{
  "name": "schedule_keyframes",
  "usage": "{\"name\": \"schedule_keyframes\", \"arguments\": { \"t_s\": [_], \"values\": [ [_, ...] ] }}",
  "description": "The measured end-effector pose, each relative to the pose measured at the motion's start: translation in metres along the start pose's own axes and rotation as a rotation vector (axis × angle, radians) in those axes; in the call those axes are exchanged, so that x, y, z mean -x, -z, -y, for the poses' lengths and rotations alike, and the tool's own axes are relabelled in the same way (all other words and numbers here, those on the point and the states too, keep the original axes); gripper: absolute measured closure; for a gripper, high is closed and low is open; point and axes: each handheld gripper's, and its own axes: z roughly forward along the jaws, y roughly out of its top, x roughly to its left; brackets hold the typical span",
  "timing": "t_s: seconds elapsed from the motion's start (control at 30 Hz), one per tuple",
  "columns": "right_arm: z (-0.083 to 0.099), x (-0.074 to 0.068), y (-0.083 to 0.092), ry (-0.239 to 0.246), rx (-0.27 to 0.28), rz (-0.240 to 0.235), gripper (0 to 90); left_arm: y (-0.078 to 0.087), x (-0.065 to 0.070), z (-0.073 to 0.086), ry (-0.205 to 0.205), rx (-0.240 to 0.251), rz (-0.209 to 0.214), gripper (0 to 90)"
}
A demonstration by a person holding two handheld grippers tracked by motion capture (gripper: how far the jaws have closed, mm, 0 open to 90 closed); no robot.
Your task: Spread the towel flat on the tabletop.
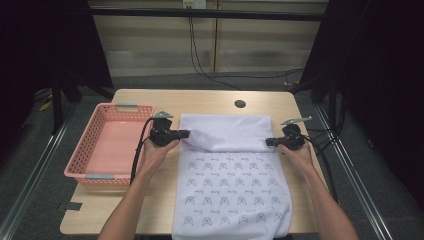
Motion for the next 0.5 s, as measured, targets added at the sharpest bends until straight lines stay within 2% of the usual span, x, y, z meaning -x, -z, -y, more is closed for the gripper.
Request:
{"name": "schedule_keyframes", "arguments": {
  "t_s": [0.03, 0.13, 0.2, 0.27, 0.37, 0.5],
  "values": [
    [-0.002, 0.0, 0.003, -0.005, 0.01, -0.008, 87.0, 0.001, 0.0, 0.0, 0.008, 0.009, 0.003, 86.9],
    [-0.008, 0.002, 0.018, -0.036, 0.089, -0.021, 87.5, 0.005, 0.001, -0.001, -0.004, 0.006, 0.004, 87.1],
    [-0.014, 0.004, 0.031, -0.05, 0.134, -0.022, 87.6, 0.01, 0.001, -0.004, -0.004, 0.023, 0.006, 87.4],
    [-0.022, 0.005, 0.045, -0.041, 0.174, -0.018, 87.6, 0.016, 0.003, -0.009, -0.003, 0.042, 0.004, 87.5],
    [-0.036, 0.004, 0.068, -0.037, 0.243, -0.021, 87.7, 0.03, 0.009, -0.019, -0.028, 0.068, 0.013, 87.6],
    [-0.051, -0.003, 0.1, -0.012, 0.324, -0.03, 87.7, 0.056, 0.025, -0.037, -0.08, 0.12, 0.033, 87.6]
  ]
}}
